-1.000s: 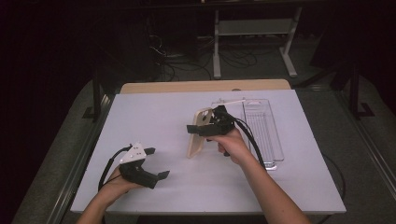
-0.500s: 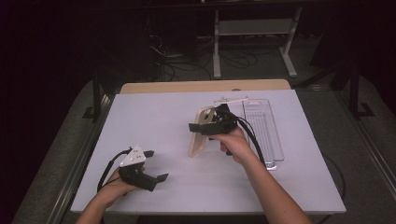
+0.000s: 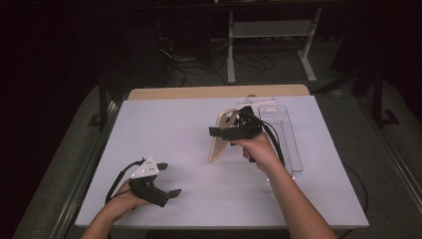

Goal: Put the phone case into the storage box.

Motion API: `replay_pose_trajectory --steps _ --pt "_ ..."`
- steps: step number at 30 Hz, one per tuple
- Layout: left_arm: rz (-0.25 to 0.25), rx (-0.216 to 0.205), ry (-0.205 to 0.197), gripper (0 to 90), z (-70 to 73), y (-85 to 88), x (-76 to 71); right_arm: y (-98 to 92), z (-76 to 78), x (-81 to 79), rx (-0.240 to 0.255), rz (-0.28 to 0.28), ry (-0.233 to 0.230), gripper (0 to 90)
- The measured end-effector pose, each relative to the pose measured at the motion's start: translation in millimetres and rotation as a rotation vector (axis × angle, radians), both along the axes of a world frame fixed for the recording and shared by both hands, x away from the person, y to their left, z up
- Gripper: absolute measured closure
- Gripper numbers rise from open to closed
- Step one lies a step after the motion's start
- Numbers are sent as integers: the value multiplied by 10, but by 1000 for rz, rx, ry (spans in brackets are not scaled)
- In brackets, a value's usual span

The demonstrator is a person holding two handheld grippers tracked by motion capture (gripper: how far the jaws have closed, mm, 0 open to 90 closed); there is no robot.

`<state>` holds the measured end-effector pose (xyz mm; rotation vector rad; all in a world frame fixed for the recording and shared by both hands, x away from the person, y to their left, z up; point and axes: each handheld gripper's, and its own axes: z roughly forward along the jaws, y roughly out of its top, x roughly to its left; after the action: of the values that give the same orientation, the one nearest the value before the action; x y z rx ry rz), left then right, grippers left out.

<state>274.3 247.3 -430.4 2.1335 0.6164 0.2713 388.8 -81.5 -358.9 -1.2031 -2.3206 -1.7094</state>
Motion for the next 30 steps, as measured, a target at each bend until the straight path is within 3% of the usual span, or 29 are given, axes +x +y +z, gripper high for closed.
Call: replay_pose_trajectory --steps 5,30 --pt "5 16 -14 0 4 16 12 -84 46 -3 1 -8 -7 95" --pt "-3 36 10 0 -22 0 11 -451 255 10 14 -89 -44 97"
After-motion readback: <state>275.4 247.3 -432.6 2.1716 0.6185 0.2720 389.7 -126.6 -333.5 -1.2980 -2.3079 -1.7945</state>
